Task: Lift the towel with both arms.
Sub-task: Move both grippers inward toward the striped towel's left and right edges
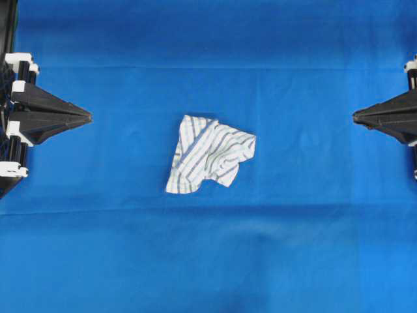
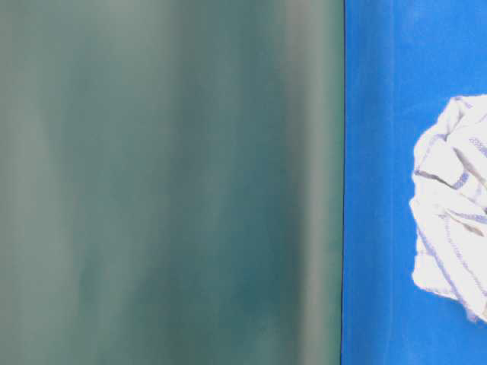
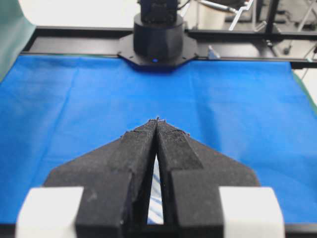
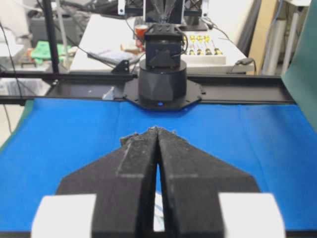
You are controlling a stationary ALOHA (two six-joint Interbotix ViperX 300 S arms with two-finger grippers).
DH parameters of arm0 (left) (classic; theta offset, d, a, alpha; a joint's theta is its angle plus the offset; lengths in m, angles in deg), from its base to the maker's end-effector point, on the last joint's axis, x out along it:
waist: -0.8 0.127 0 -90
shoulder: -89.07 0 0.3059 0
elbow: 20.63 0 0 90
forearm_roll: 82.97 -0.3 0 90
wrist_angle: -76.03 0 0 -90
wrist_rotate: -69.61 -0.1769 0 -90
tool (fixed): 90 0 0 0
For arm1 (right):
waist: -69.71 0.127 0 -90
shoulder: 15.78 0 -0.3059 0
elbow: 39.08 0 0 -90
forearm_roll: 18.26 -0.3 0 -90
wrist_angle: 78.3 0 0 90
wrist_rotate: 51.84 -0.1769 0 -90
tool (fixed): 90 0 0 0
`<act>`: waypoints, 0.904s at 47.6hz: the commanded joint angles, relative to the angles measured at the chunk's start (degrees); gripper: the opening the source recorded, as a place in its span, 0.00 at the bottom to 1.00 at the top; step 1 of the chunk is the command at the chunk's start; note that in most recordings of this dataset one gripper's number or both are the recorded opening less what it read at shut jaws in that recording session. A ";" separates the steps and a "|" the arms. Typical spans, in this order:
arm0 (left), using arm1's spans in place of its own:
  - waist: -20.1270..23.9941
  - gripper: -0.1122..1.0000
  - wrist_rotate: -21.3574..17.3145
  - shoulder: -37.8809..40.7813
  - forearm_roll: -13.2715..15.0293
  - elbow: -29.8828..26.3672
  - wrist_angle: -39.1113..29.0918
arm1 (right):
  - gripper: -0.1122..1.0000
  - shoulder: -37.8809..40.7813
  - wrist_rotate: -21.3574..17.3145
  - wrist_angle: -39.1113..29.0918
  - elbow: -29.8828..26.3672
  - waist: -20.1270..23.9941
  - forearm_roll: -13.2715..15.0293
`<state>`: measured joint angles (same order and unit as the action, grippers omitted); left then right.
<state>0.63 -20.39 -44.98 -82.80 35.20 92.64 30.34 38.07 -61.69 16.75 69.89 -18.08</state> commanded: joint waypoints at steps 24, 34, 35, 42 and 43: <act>-0.70 0.10 -2.02 16.35 1.49 -6.24 -0.44 | 0.10 16.44 -0.18 -11.69 -10.99 0.00 -0.09; -0.70 0.14 -1.85 27.16 1.41 -10.28 -1.49 | 0.12 28.30 -0.35 -14.06 -15.29 0.00 -0.09; -0.70 0.17 -1.85 28.30 1.49 -10.72 -1.67 | 0.14 29.44 -0.35 -14.50 -15.82 0.00 -0.09; -1.14 0.52 -1.85 35.60 1.49 -13.27 -3.08 | 0.51 37.71 -0.18 -19.16 -19.69 0.00 0.09; -1.23 0.58 -1.93 36.47 1.49 -13.54 -3.25 | 0.56 38.85 -0.09 -19.69 -20.13 0.00 0.18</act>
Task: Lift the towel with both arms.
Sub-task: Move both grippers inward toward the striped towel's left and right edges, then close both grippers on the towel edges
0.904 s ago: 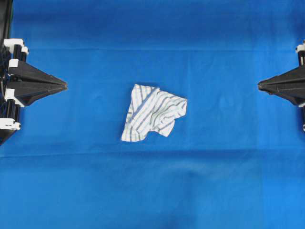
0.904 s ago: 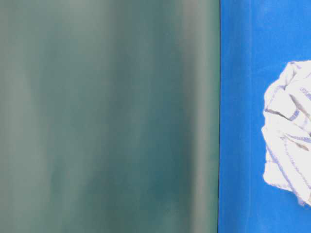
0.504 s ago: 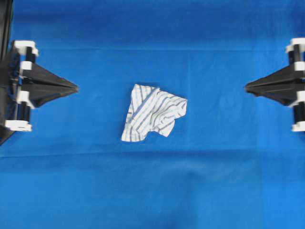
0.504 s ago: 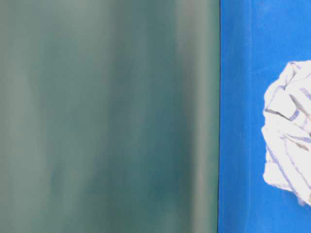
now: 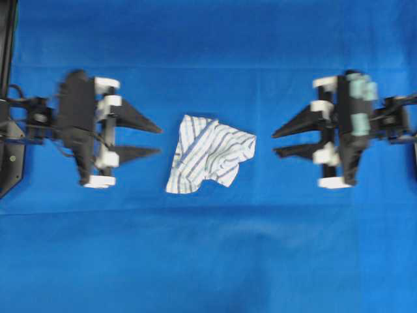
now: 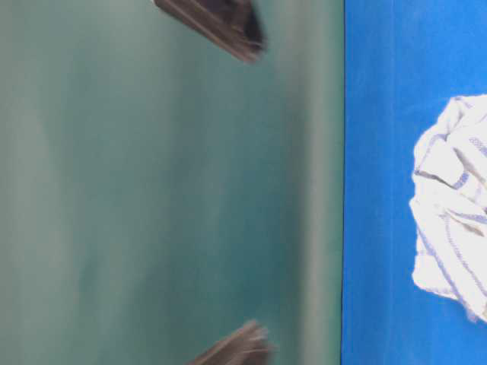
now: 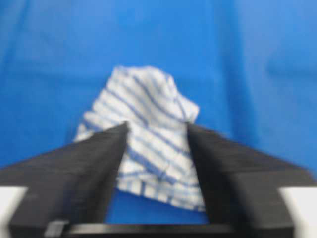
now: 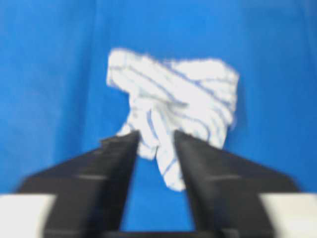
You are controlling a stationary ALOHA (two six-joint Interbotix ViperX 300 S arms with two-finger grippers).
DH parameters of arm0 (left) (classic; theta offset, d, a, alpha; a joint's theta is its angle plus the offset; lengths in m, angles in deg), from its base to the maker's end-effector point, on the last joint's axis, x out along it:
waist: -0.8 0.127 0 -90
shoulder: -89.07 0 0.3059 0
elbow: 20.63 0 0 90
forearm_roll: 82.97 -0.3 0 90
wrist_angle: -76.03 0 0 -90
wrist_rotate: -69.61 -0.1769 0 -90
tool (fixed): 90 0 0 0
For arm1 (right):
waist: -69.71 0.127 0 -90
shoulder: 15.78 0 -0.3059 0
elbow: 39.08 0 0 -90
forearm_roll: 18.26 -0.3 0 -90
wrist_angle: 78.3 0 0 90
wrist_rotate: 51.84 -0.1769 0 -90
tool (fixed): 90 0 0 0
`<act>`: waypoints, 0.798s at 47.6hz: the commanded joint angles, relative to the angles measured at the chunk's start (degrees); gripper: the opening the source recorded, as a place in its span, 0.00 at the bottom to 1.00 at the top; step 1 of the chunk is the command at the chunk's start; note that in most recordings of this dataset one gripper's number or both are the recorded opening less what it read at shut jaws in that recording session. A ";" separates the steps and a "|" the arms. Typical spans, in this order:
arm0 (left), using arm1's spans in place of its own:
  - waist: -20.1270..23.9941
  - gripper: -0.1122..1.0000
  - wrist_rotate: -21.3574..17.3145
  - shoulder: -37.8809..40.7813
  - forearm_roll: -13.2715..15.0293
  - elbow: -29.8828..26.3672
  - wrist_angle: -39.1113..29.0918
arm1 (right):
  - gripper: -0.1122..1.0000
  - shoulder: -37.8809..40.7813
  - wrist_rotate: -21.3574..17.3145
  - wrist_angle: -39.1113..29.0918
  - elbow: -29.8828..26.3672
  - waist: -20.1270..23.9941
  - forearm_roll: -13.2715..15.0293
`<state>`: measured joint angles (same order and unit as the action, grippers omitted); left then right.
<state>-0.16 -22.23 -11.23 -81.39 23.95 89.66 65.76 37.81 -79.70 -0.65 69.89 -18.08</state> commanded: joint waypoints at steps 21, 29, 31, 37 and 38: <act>-2.90 0.92 0.09 20.65 0.09 -7.38 -0.53 | 0.68 21.88 0.18 1.41 -7.56 0.44 0.18; -2.81 0.92 0.09 25.49 0.09 -8.61 0.79 | 0.68 25.66 0.18 2.37 -9.32 0.70 0.26; -2.90 0.92 0.09 26.37 0.09 -8.79 1.05 | 0.68 26.63 0.18 2.55 -9.84 0.62 0.26; -2.81 0.91 -0.09 27.77 0.09 -9.58 1.14 | 0.68 27.95 0.18 2.55 -10.72 0.62 0.26; -2.64 0.91 -0.09 27.77 0.00 -9.58 1.05 | 0.68 27.95 0.18 2.55 -10.90 0.62 0.26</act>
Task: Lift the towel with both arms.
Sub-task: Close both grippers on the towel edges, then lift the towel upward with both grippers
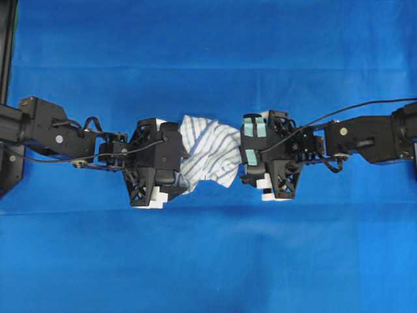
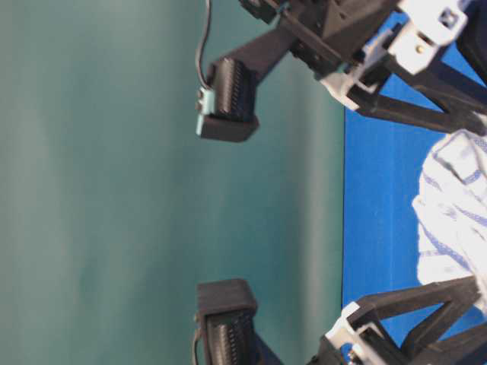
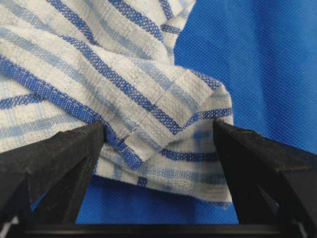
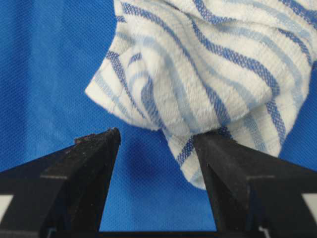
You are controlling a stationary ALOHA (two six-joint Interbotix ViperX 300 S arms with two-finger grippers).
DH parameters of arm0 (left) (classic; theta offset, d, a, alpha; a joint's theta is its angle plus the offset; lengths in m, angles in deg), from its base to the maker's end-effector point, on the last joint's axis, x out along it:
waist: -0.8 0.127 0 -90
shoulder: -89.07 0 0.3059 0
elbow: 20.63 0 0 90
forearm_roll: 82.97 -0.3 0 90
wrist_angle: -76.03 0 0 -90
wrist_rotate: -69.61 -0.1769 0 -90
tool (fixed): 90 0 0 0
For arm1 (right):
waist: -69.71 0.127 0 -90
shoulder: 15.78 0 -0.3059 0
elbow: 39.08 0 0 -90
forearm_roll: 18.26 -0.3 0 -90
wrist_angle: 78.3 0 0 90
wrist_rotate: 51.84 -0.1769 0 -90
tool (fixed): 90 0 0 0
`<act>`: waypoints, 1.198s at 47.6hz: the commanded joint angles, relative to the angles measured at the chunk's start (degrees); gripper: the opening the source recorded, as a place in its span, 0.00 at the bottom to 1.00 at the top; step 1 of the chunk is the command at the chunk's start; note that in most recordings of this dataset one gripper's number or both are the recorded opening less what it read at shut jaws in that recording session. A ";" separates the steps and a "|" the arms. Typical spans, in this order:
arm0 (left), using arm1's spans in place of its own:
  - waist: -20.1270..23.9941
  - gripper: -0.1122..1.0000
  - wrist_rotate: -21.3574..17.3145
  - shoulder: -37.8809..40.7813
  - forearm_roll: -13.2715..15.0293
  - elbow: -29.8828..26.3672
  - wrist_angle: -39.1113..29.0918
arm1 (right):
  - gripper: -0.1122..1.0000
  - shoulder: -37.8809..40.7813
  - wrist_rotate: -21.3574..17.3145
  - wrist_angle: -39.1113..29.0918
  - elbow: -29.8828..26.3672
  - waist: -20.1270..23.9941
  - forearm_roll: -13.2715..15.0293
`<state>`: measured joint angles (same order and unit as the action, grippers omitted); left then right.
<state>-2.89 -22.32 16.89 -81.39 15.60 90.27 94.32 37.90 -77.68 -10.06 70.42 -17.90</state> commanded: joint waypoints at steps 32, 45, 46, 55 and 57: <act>2.11 0.16 0.53 -3.69 0.26 -2.29 -4.39 | 0.10 -3.25 -0.09 -0.09 -1.76 -1.32 0.09; 2.46 0.16 0.62 -12.74 0.44 -6.24 -12.66 | 0.10 -13.18 -0.18 -8.09 -3.78 -1.23 -0.09; 2.55 0.16 0.62 -13.80 0.44 -6.77 -13.80 | 0.10 -13.97 -0.18 -8.96 -4.13 -1.32 0.00; 3.52 0.16 0.53 -20.04 0.44 -10.90 -22.06 | 0.10 -21.09 -0.09 -17.67 -8.44 -1.32 0.09; 3.60 0.16 0.53 -21.62 0.44 -12.04 -23.99 | 0.10 -22.41 -0.09 -19.60 -9.76 -1.32 0.00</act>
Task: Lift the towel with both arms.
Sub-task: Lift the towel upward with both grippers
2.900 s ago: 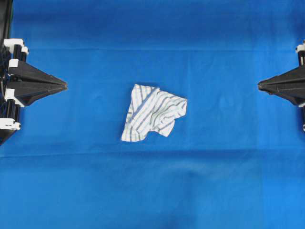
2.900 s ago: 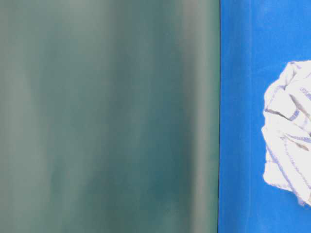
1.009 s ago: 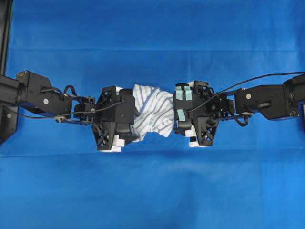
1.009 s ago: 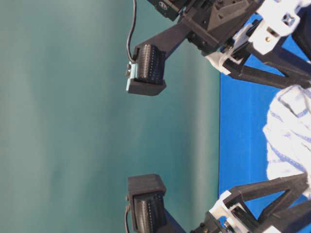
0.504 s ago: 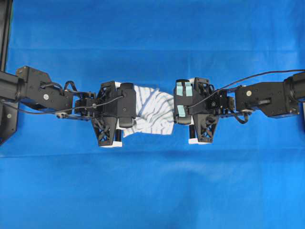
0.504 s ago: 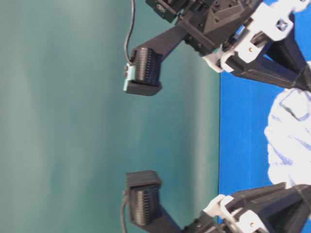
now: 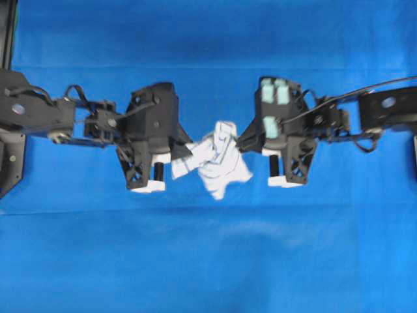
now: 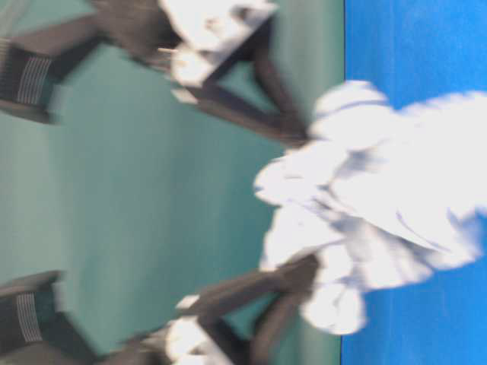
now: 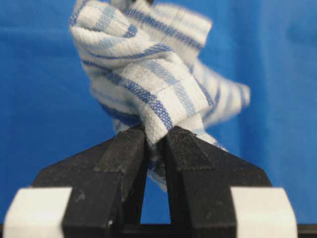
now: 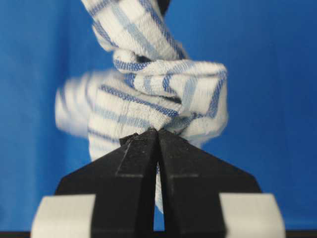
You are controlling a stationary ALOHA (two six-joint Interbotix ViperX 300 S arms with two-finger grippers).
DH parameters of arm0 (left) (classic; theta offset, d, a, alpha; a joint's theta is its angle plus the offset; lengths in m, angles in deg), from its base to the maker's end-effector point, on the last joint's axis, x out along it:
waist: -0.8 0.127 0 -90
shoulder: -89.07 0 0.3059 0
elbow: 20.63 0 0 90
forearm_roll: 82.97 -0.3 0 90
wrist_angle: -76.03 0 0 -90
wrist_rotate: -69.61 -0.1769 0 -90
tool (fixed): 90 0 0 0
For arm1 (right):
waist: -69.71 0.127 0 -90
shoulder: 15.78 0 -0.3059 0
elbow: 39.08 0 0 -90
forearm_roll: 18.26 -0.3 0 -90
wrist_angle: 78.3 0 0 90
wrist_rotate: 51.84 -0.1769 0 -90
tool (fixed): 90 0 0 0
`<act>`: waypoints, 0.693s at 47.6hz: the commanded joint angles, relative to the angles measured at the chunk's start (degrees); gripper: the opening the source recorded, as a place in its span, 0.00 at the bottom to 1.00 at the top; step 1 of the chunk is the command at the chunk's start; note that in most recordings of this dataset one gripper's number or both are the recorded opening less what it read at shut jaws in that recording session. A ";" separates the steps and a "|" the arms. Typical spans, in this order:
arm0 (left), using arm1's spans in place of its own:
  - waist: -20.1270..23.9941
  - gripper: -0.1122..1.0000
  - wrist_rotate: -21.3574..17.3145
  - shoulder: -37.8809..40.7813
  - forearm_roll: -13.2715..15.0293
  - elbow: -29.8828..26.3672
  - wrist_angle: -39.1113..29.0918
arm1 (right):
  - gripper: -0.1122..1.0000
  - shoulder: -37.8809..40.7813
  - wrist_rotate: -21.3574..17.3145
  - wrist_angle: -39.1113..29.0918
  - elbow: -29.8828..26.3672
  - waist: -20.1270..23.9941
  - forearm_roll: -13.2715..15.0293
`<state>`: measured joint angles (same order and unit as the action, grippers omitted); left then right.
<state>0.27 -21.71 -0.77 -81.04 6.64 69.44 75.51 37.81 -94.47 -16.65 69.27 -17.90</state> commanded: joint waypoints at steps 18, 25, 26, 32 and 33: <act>0.53 0.16 -0.09 -14.59 -0.26 -13.62 -17.05 | 0.10 -11.87 0.00 -16.17 -15.47 -0.18 1.14; 0.44 0.16 -0.09 -16.79 -0.26 -17.05 -19.86 | 0.10 -12.66 0.00 -20.13 -20.13 -0.09 1.41; 0.44 0.16 -0.09 -17.05 -0.26 -17.49 -20.21 | 0.10 -12.66 0.00 -20.65 -20.65 -0.18 1.41; 0.44 0.16 -0.26 -18.11 -0.26 -19.42 -21.71 | 0.10 -12.74 0.00 -22.59 -23.20 -0.18 1.41; 0.44 0.16 -0.26 -18.11 -0.26 -19.51 -21.80 | 0.10 -12.74 0.00 -22.76 -23.38 -0.18 1.41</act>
<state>0.71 -21.88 -17.91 -81.22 -10.68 47.91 63.74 37.72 -116.71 -37.74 69.18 -16.67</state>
